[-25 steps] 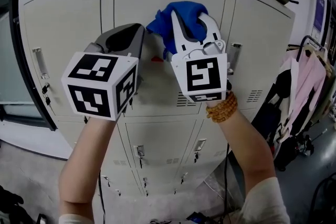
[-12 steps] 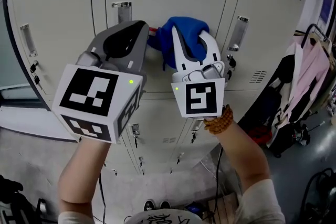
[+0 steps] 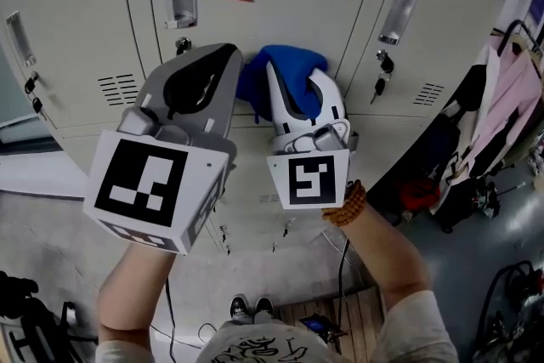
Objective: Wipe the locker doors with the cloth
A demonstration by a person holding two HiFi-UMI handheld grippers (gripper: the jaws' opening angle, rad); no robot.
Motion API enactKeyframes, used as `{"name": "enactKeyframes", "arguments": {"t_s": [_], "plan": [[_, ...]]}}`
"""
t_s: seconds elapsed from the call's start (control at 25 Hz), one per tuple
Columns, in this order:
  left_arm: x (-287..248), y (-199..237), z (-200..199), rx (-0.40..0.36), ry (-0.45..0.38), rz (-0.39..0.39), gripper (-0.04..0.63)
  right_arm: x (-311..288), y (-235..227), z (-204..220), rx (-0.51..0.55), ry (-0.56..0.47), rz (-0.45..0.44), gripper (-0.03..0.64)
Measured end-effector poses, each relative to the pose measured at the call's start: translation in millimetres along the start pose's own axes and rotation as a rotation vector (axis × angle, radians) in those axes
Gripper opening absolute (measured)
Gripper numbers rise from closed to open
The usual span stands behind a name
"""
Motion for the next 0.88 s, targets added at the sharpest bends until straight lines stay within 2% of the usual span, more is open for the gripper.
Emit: {"name": "enactKeyframes", "arguments": {"t_s": [0.12,0.44,0.68,0.88], "plan": [[-0.8,-6.6,15.3,0.039,0.015,0.013,0.003,11.9,9.1,10.4,-0.017,0.023,-0.019,0.023],[-5.8,-17.0,25.2,0.163,-0.044,0.045,0.002,36.9,5.3,31.4,-0.027,0.076,-0.034,0.023],[-8.1,-15.7,9.6,0.135,-0.037,0.042,0.002,23.0,-19.1,16.6,-0.021,0.074,-0.027,0.023],[-11.4,-6.1,-17.0,0.1,-0.077,0.044,0.002,-6.6,-56.3,-12.1,0.009,0.035,0.012,0.023]]}}
Point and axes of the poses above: the fingertips, and each gripper's own axes: x backward along the fingers, y to its left, z out of its underside, the point moved 7 cm from there along x, backward along the fingers, and after that the axes turned 11 degrees about -y, right-handed, at the moved point
